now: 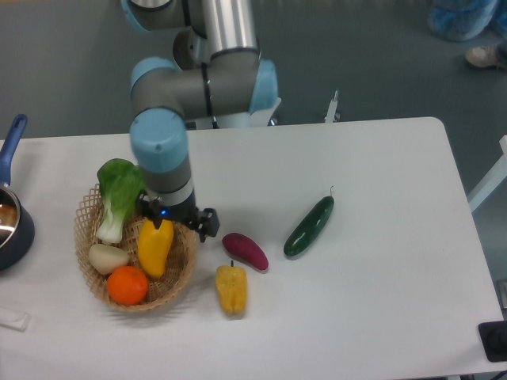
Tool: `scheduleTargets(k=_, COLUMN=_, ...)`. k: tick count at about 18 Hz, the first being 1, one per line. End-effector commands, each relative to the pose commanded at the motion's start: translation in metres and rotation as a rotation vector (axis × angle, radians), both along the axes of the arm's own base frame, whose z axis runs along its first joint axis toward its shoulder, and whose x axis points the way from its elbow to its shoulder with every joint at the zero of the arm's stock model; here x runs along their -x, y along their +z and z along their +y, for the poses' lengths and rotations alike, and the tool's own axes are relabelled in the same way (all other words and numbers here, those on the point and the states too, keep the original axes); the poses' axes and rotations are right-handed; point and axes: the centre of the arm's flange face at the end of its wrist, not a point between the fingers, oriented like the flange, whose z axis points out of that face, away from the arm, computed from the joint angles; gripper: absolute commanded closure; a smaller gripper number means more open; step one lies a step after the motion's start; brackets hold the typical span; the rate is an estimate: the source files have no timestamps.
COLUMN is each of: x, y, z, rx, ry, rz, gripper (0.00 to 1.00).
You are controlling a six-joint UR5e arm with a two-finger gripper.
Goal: Pick up the mango from the basket
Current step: 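Lower the gripper into the basket around the yellow mango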
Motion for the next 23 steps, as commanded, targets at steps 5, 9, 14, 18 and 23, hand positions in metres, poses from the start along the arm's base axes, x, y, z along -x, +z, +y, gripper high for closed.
scheduleTargets(k=5, x=-0.016, y=-0.014, z=0.006, rx=0.024, ry=0.02, rz=-0.01, gripper=0.0)
scheduleTargets(k=9, x=-0.023, y=-0.03, z=0.011, rx=0.043, ry=0.027, rz=-0.02, gripper=0.0)
scheduleTargets(k=14, x=-0.03, y=-0.038, z=0.014, rx=0.054, ry=0.02, rz=-0.027, gripper=0.0)
scheduleTargets(k=18, x=-0.036, y=-0.045, z=0.016, rx=0.064, ry=0.012, rz=-0.033, gripper=0.48)
scheduleTargets(k=23, x=-0.035, y=-0.04, z=0.015, rx=0.065, ry=0.014, rz=-0.025, gripper=0.85)
